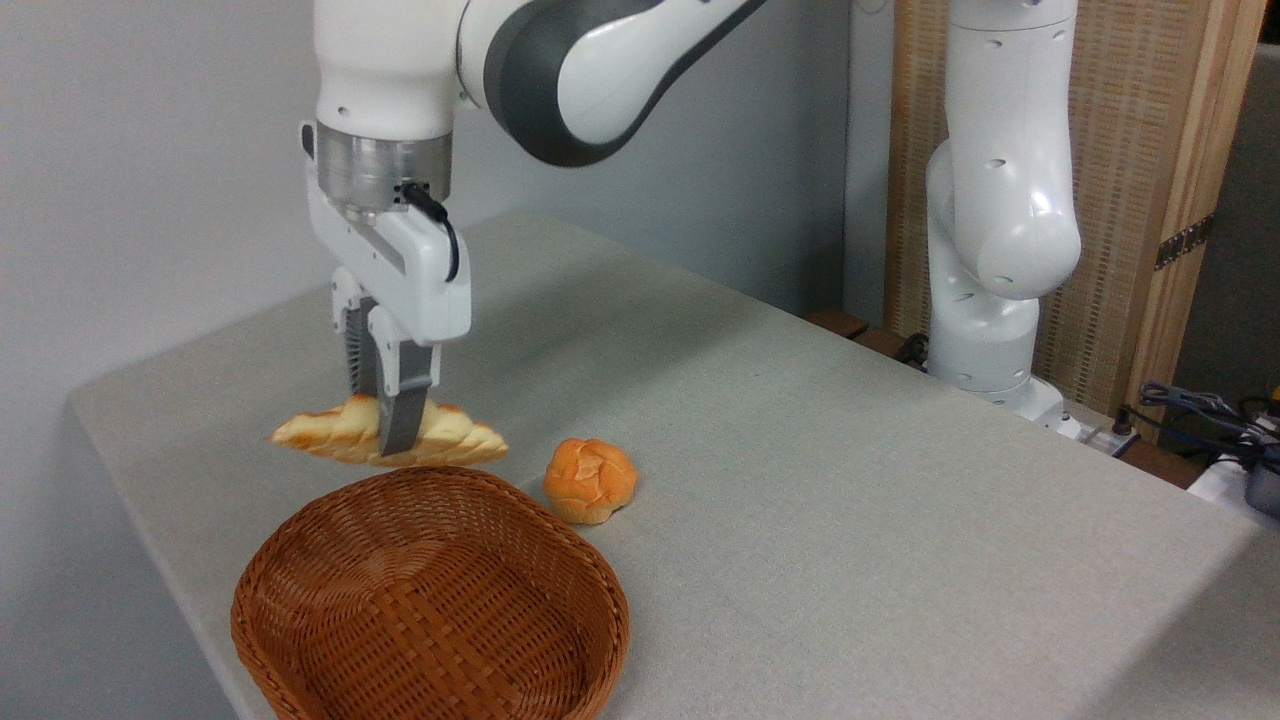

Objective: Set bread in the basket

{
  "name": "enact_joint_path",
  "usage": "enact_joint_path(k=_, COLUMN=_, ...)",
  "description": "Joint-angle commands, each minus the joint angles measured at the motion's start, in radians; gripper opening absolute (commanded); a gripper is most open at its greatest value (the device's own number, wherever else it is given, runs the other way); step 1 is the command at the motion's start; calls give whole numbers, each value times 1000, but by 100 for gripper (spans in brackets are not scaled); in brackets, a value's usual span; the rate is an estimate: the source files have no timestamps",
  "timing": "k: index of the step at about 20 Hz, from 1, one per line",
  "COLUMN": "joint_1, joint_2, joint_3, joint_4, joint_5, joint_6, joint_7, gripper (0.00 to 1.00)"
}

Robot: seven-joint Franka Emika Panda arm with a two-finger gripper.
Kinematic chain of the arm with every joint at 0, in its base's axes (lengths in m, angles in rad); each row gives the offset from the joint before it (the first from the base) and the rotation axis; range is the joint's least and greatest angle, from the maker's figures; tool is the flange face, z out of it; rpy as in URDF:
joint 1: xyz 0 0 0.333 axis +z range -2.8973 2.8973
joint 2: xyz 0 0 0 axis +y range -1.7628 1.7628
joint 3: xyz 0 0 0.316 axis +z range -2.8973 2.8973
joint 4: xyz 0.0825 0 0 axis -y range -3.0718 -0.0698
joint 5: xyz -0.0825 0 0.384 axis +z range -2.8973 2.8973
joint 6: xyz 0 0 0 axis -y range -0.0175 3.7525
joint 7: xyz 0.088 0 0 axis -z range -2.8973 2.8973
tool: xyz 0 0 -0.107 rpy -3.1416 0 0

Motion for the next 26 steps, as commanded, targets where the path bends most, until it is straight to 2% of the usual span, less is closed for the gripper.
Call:
enact_joint_path(k=1, joint_1=10, joint_2=41, joint_3=23, joint_4=11, joint_5=-25, joint_6=81, joint_7=-1, gripper=96)
enact_joint_path(k=3, joint_1=15, joint_2=47, joint_3=23, joint_4=11, joint_5=-26, joint_6=95, joint_7=0, gripper=100)
enact_joint_path(k=13, joint_1=15, joint_2=31, joint_3=26, joint_4=8, joint_5=-25, joint_6=96, joint_7=-6, gripper=100)
enact_joint_path(k=19, joint_1=15, joint_2=-75, joint_3=27, joint_4=11, joint_5=-3, joint_6=-131, joint_7=-3, gripper=100)
enact_joint_path(k=22, joint_1=15, joint_2=-95, joint_3=26, joint_4=11, joint_5=87, joint_6=-245, joint_7=-5, gripper=100)
enact_joint_path(k=26, joint_1=15, joint_2=-95, joint_3=24, joint_4=11, joint_5=95, joint_6=-305, joint_7=-37, gripper=100)
